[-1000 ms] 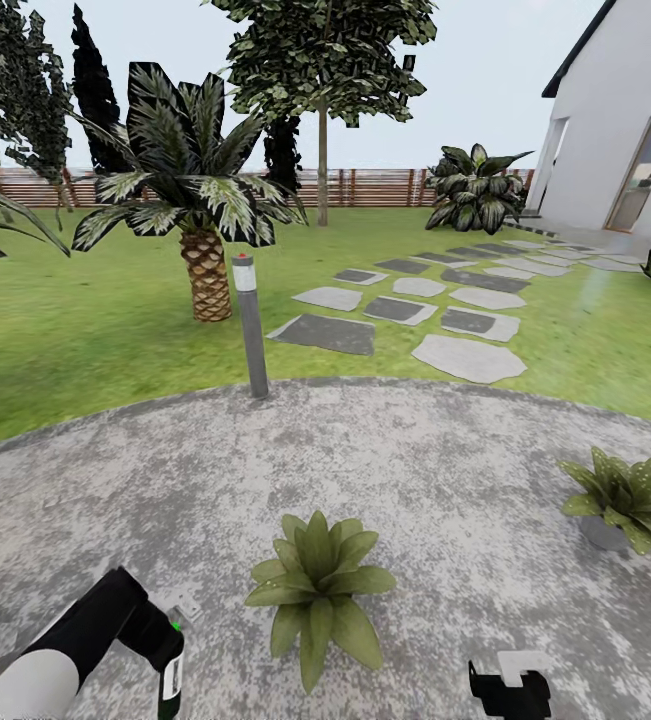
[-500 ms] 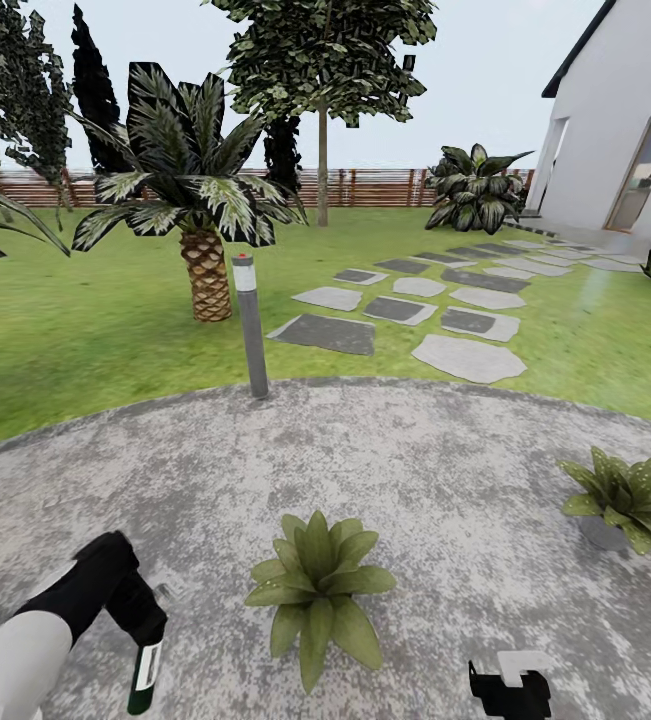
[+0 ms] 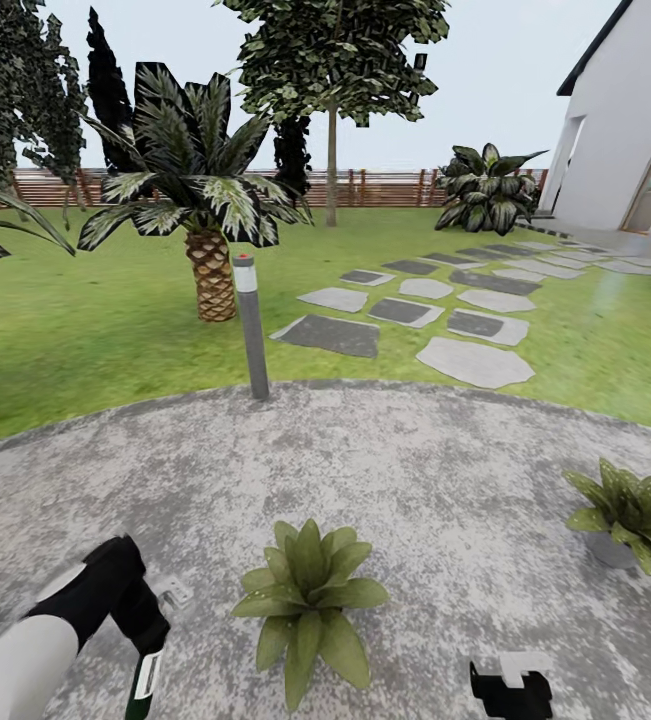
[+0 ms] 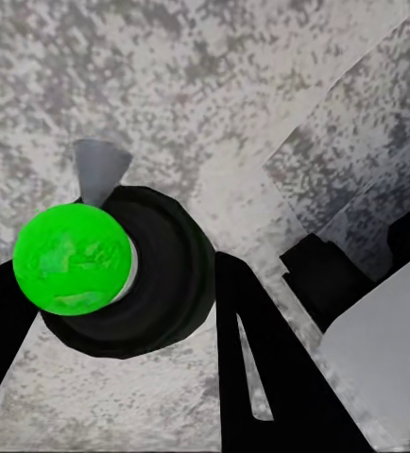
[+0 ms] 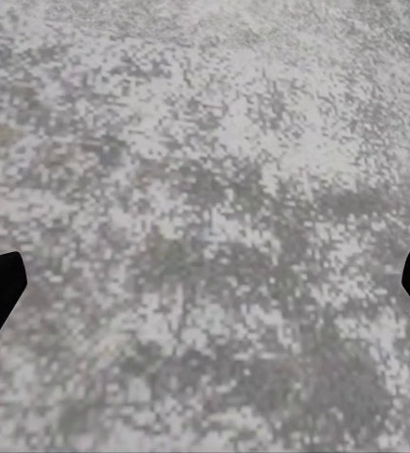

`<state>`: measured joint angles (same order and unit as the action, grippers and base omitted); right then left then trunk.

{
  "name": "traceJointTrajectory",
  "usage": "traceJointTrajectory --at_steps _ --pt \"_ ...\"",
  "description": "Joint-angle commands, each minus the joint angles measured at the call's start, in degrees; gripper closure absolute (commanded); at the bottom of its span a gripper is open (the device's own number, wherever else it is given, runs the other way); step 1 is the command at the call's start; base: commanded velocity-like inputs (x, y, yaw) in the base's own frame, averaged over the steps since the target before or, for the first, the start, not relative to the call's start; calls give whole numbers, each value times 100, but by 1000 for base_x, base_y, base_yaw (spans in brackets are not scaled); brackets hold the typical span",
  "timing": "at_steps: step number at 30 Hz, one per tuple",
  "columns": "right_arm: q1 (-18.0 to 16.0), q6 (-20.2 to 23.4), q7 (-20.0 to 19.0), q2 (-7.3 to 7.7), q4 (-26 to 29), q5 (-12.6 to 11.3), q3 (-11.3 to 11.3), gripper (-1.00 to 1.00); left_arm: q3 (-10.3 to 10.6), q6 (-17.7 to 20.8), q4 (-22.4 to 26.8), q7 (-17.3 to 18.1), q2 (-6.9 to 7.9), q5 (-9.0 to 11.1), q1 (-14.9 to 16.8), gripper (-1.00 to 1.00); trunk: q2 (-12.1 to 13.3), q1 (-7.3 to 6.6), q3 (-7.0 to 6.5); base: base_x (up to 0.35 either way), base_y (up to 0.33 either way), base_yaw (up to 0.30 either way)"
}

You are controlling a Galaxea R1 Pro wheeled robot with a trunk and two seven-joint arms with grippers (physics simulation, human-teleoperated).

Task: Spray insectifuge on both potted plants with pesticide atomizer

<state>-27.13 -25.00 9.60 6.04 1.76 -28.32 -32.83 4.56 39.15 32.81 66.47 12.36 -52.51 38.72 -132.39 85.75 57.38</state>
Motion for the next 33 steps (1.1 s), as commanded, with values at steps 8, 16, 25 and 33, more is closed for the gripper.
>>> traceJointTrajectory --at_steps 8,16,25,33 --pt "-1 -5 25 5 0 -33 -51 -100 274 57 4 26 -482 -102 9 100 -2 -1 5 1 -1 1" --pt "-3 -5 26 2 9 -33 -56 -100 253 -6 -38 -15 -344 -89 -39 100 -2 -1 5 0 0 0" --pt "-3 -5 33 2 9 -35 -52 -100 246 -19 -72 -369 -285 -90 -245 100 -2 -1 2 0 0 -30" --pt "-3 -5 33 2 9 -38 -51 -100 253 -31 -69 -439 -249 -72 -416 100 -2 -1 -7 0 0 -103"
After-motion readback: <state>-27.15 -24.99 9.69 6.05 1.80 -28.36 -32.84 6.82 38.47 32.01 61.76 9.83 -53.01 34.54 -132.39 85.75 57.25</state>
